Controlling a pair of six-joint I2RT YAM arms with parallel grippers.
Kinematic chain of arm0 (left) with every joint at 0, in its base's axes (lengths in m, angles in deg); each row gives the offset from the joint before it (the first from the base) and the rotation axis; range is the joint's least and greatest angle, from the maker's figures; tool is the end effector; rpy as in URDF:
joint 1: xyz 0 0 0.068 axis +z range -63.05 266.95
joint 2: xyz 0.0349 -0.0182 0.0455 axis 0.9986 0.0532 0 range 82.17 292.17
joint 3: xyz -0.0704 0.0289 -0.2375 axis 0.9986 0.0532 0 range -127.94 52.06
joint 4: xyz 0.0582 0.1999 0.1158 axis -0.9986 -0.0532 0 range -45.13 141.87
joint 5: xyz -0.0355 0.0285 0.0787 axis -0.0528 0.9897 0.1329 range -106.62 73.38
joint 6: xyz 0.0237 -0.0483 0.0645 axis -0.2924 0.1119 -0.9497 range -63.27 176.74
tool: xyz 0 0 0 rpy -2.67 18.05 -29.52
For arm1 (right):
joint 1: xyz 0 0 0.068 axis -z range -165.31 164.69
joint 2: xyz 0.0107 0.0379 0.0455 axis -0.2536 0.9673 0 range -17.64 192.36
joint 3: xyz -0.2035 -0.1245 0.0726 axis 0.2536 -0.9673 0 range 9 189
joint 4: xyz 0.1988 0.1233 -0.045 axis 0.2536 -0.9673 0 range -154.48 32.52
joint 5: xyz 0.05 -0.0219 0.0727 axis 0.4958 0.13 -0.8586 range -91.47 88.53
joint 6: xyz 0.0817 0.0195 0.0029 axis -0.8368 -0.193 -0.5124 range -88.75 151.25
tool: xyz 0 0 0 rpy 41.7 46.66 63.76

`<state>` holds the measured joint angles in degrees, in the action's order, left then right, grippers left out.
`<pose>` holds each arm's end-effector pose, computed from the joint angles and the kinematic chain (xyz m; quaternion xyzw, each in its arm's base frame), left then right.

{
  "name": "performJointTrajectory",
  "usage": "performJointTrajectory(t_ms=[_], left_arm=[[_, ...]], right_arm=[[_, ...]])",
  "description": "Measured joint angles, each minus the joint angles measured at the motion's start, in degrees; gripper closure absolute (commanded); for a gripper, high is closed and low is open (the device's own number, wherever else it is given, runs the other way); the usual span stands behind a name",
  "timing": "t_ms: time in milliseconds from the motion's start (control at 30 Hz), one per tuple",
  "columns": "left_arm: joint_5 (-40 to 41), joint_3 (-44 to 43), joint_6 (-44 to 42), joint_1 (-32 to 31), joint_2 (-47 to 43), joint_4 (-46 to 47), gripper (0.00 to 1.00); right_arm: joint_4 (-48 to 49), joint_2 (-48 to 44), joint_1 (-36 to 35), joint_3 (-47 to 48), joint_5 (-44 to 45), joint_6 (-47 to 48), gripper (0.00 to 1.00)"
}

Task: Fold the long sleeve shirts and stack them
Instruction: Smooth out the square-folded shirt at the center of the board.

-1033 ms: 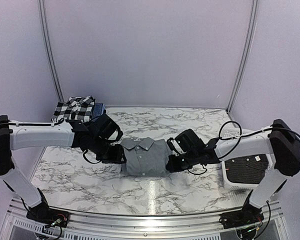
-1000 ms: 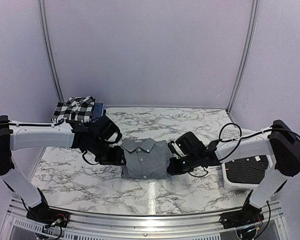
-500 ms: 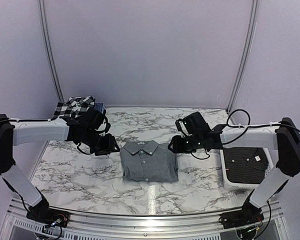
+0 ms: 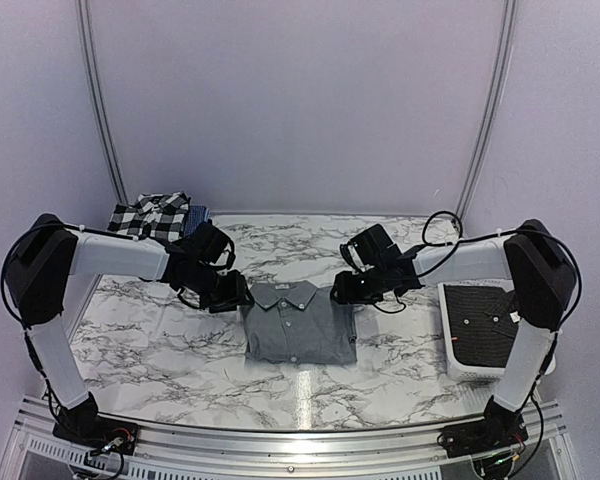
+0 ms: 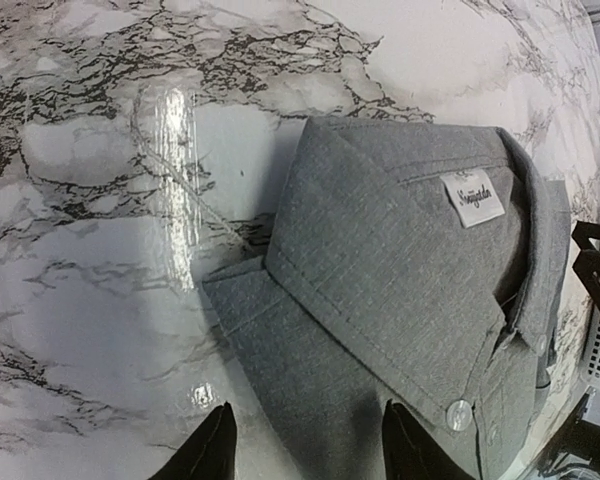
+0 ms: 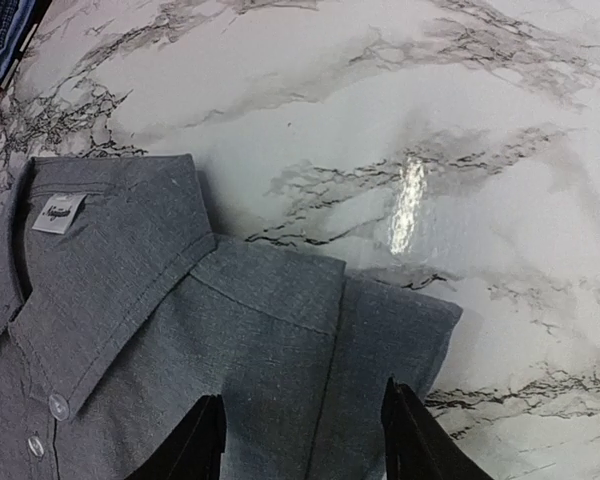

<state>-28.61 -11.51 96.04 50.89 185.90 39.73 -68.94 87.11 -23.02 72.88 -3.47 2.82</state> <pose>0.2926 -0.2320 0.1349 0.0071 0.9417 -0.2747 0.1940 0.2964 0.2326 0.1298 -0.0822 0.9428 0.1900 0.2615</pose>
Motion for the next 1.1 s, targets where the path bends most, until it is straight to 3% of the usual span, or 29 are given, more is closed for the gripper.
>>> performJointTrajectory(t_ms=[400,700,900,967,1100], left_arm=[[0.5,-3.4,0.5,0.0,2.3,2.3,0.66],[5.6,-3.9,0.5,0.0,3.8,1.3,0.56],[6.9,-3.8,1.0,0.0,3.9,0.5,0.56],[6.5,-3.9,1.5,0.0,4.3,0.5,0.59],[4.9,-4.2,2.7,0.0,5.3,0.9,0.74]], right_arm=[[0.0,2.3,0.1,5.1,-0.4,1.3,0.6],[-0.4,5.9,0.1,6.0,-0.7,1.2,0.6],[-0.4,5.9,0.1,6.0,-1.1,1.2,0.62],[-0.4,6.0,0.1,6.0,-1.3,1.1,0.64],[-0.2,6.2,0.1,6.1,-1.7,1.0,0.76]])
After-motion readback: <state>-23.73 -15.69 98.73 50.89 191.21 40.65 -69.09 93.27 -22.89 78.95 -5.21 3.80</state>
